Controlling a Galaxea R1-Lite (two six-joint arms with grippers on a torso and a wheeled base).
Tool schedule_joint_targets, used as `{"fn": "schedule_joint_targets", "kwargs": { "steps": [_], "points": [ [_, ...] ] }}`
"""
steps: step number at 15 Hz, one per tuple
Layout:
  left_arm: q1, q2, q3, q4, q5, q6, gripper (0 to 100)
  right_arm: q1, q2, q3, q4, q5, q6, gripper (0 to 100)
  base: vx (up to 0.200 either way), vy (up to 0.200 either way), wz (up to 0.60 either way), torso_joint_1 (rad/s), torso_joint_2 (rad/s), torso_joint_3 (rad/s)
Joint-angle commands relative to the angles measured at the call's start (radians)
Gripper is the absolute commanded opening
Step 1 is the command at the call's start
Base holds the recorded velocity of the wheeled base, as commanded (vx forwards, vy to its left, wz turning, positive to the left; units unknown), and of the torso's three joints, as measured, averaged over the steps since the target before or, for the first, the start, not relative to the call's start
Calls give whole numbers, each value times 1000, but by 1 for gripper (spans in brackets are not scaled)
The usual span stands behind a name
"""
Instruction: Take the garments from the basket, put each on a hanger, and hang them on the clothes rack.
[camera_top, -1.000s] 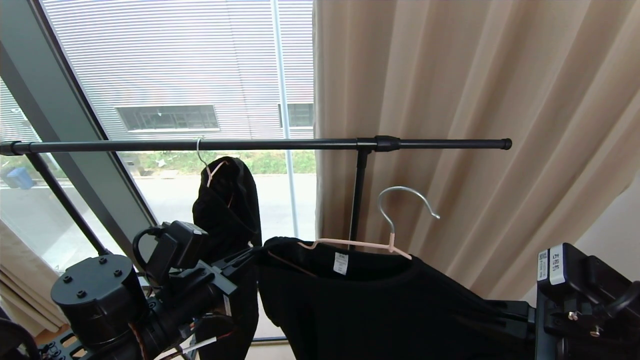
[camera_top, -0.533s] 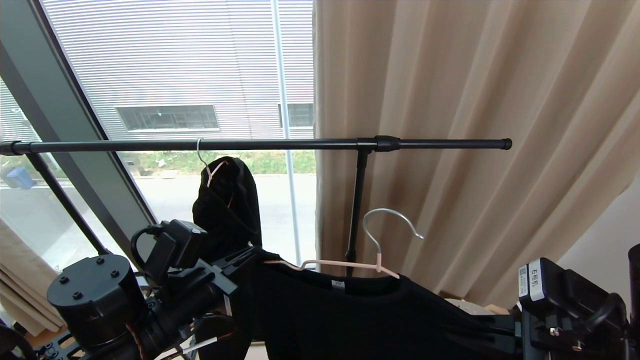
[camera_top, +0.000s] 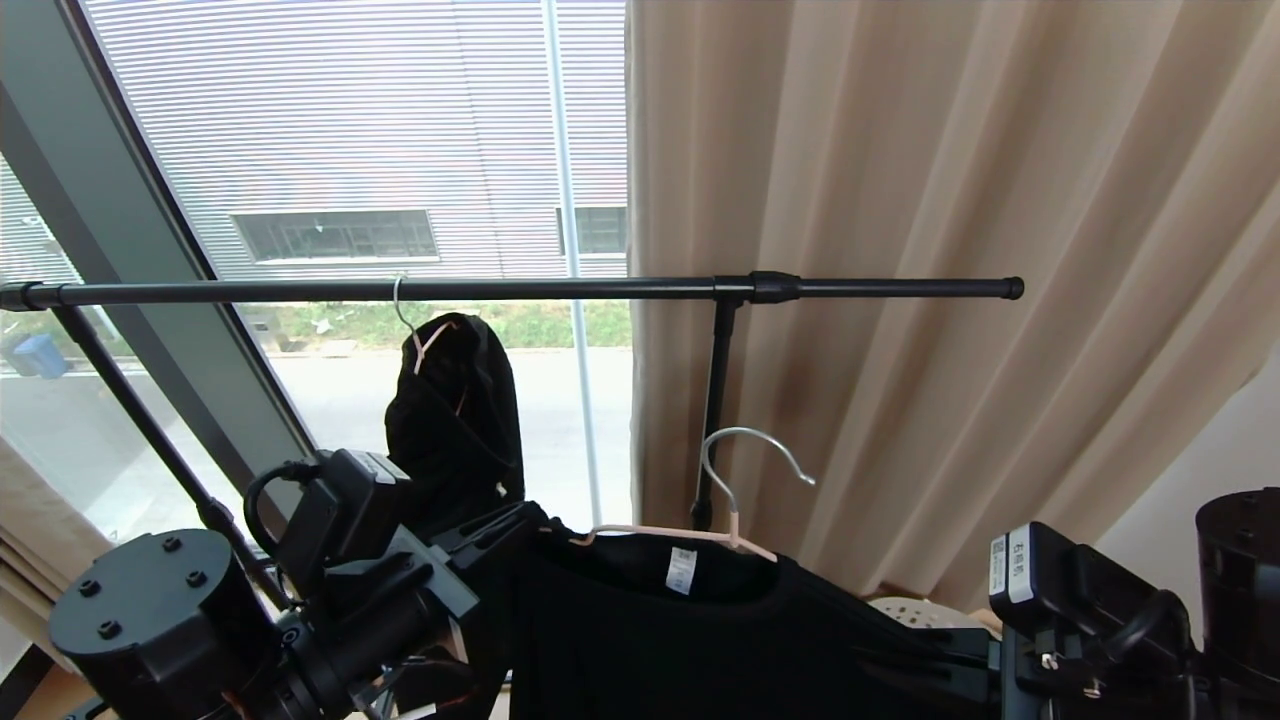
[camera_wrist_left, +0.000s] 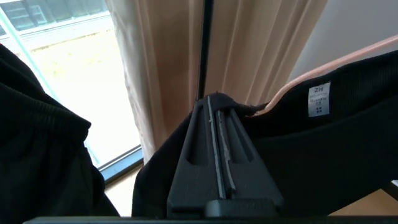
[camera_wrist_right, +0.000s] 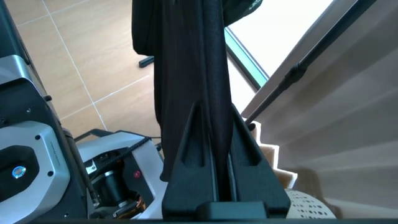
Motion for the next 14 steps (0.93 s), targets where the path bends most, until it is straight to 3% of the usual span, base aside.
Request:
{"fn": "schedule_joint_targets", "kwargs": {
  "steps": [1, 4, 11, 14],
  "points": [
    [-27, -24, 8, -1, 0, -2, 0, 4, 18, 2, -6, 2, 9, 0, 0, 0, 0, 0, 0, 0],
    [-66, -52, 14, -1, 0, -3, 0, 25, 20, 9, -33, 8, 52, 0, 0, 0, 0, 0, 0, 0],
    [-170, -122, 29, -1, 7, -12, 0, 27, 98, 75, -214, 45, 60, 0, 0, 0, 0, 0, 0, 0],
    [-194, -128, 28, -1, 17, -11, 0, 81, 133, 92, -305, 43, 165, 0, 0, 0, 0, 0, 0, 0]
  ]
}}
